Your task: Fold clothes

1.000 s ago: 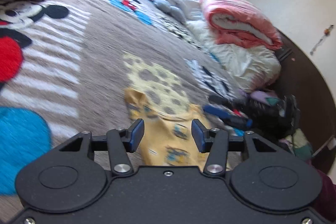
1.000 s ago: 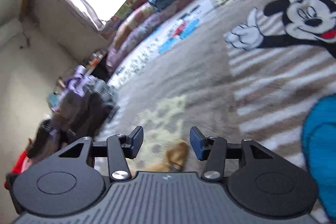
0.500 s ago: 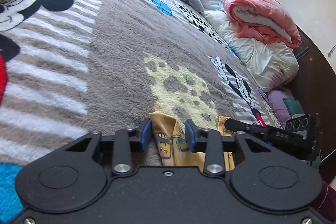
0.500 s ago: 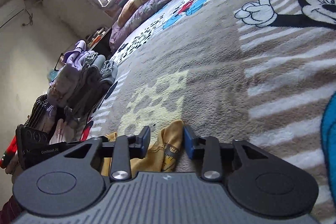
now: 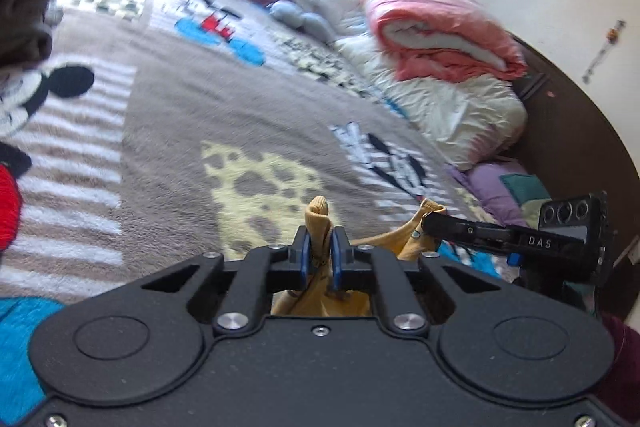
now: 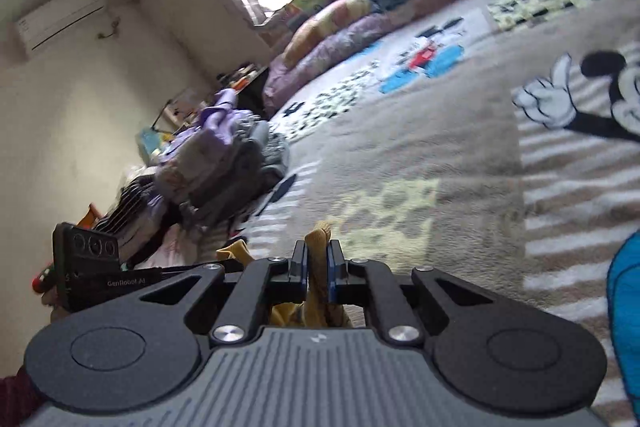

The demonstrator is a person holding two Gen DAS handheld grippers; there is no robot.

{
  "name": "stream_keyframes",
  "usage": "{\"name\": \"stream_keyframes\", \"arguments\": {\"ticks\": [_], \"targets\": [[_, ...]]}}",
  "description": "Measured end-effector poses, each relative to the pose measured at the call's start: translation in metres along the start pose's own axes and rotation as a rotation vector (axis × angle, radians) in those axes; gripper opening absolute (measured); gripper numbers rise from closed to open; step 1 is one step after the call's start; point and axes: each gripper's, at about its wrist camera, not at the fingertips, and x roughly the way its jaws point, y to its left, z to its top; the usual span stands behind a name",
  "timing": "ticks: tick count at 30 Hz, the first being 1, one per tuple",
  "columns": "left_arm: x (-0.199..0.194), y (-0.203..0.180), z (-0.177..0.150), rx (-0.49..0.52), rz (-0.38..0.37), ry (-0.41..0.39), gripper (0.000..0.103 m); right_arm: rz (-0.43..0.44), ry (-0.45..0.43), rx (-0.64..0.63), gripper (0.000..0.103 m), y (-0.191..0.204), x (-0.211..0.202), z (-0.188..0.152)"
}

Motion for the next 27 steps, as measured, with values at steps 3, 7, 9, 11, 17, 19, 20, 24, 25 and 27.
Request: {"name": "stream_keyframes", "arguments": {"ticks": [3,7,9,11,17,19,20,24,25,27], "targets": [[-0.022,-0.017,-0.014,0.056,-0.002,-0.014,0.008,0.033,0.009,-0.056,0.012,0.025,-0.02,-0.001],[-0.052,-0.04,-0.033,0.13,-0.005,-0.033,0.008,0.068,0.027,-0.131,0.012,0.057,-0.047,-0.012],[-0.066,-0.051,-0.043,0.167,-0.006,-0.043,0.008,0.069,0.033,-0.163,0.011,0.068,-0.06,-0.022],[-0.081,-0.062,-0.052,0.205,-0.007,-0.053,0.008,0.071,0.036,-0.189,0.011,0.077,-0.074,-0.033],[-0.11,-0.09,-0.103,0.367,0.018,-0.02,0.008,0.061,0.08,-0.299,0.011,0.101,-0.11,-0.073],[-0.115,-0.097,-0.12,0.421,0.027,0.005,0.008,0.049,0.113,-0.355,0.011,0.109,-0.118,-0.087],[-0.116,-0.101,-0.129,0.448,0.032,0.021,0.008,0.046,0.132,-0.388,0.011,0.114,-0.12,-0.094],[-0.118,-0.11,-0.16,0.552,0.052,0.08,0.008,0.021,0.215,-0.532,0.011,0.134,-0.129,-0.124],[-0.117,-0.112,-0.166,0.576,0.061,0.094,0.008,0.014,0.235,-0.563,0.011,0.138,-0.129,-0.13],[-0.115,-0.115,-0.178,0.625,0.081,0.121,0.008,0.0,0.271,-0.616,0.011,0.145,-0.129,-0.142]]}}
